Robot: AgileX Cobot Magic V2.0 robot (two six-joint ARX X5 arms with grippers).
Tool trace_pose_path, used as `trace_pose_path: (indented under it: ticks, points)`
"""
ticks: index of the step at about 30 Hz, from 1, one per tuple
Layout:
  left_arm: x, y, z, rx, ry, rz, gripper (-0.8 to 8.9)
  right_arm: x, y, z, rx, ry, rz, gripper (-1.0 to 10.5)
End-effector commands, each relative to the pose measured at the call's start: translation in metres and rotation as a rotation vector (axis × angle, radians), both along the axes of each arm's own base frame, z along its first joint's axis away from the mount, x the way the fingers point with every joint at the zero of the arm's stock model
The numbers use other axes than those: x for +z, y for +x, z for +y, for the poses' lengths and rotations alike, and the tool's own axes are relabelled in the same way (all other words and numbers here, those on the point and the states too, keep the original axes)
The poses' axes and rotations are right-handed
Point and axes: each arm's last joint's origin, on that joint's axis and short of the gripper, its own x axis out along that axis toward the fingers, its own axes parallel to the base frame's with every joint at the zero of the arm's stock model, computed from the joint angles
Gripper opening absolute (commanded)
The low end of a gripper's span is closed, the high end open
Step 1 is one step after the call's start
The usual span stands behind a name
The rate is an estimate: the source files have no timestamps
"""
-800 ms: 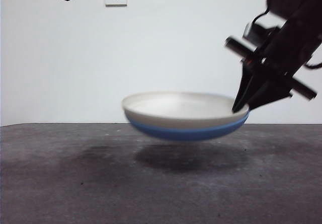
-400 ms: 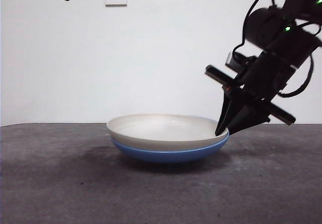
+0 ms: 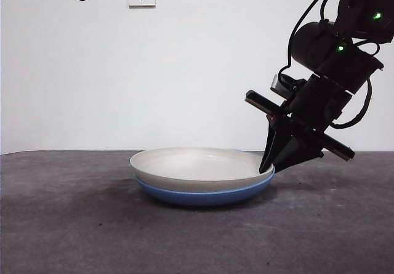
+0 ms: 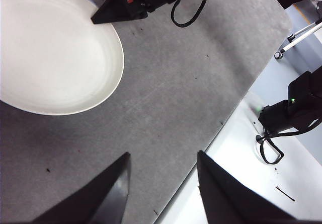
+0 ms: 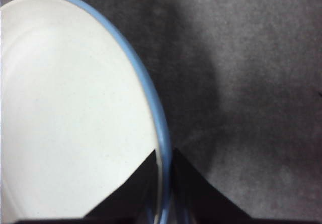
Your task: Pick up the white plate, put it on the blue plate, put it on desk
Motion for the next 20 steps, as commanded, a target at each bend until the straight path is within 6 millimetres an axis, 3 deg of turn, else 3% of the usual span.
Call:
trace_pose_path:
  ticks: [1, 6, 11, 20]
  points:
    - [0.001, 0.001, -0.002, -0.016, -0.002, -0.012, 2.16, -0.003, 0.005, 0.004, -0.001, 0.012, 0.008, 0.1]
    - [0.001, 0.001, -0.002, -0.016, -0.002, -0.012, 2.16, -0.004, 0.006, 0.004, 0.000, 0.011, 0.008, 0.1]
    - [0.001, 0.001, -0.002, -0.016, -0.002, -0.012, 2.16, -0.003, 0.005, 0.004, -0.003, 0.013, 0.009, 2.5]
    - [0.001, 0.001, -0.002, -0.015, -0.002, -0.012, 2.17, 0.023, -0.001, 0.000, -0.015, 0.009, -0.065, 2.5]
